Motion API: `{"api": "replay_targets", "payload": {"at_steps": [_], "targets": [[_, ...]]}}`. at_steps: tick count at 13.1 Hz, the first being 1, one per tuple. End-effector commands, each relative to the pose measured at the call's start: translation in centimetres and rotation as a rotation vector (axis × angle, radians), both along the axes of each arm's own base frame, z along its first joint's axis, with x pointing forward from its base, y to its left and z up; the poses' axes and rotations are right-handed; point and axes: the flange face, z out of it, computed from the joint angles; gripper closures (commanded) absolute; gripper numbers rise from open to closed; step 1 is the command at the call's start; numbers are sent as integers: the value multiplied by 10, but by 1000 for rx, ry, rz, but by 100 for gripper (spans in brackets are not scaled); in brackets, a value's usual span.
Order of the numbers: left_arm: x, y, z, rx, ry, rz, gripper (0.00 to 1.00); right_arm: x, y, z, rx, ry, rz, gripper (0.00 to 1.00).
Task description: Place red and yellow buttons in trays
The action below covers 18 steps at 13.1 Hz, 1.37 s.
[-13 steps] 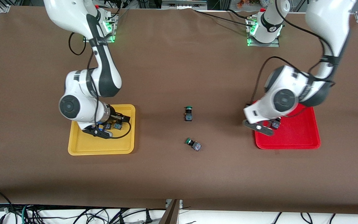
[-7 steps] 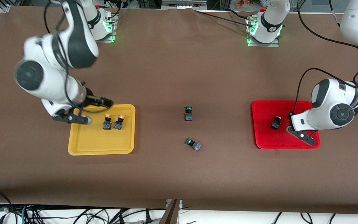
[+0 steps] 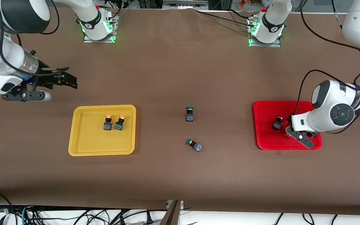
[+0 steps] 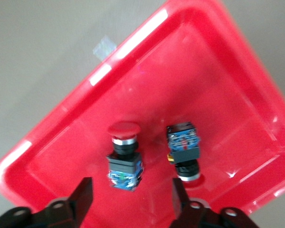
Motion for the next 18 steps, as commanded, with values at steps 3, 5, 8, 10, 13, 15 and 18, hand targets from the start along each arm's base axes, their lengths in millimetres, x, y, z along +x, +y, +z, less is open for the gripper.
{"api": "replay_targets", "payload": {"at_steps": [3, 5, 8, 10, 13, 15, 18], "targets": [[1, -54, 148, 57, 13, 85, 0, -24, -30, 0, -17, -26, 31, 1], [4, -66, 198, 20, -7, 132, 0, -25, -28, -9, -21, -34, 39, 1], [-9, -75, 253, 34, 18, 227, 0, -26, -26, -2, -23, -48, 42, 1], [-16, -65, 294, 51, -23, 356, 0, -26, -23, 1, -26, -51, 37, 1], [-29, -56, 309, 109, -73, 587, 0, -25, -21, 9, -24, -64, 38, 1], [-47, -32, 304, -39, -99, 695, 0, -17, -16, 14, -20, -69, 55, 1], [-95, -42, 294, -89, -222, 689, 0, -8, -21, 32, -21, -60, 54, 1]]}}
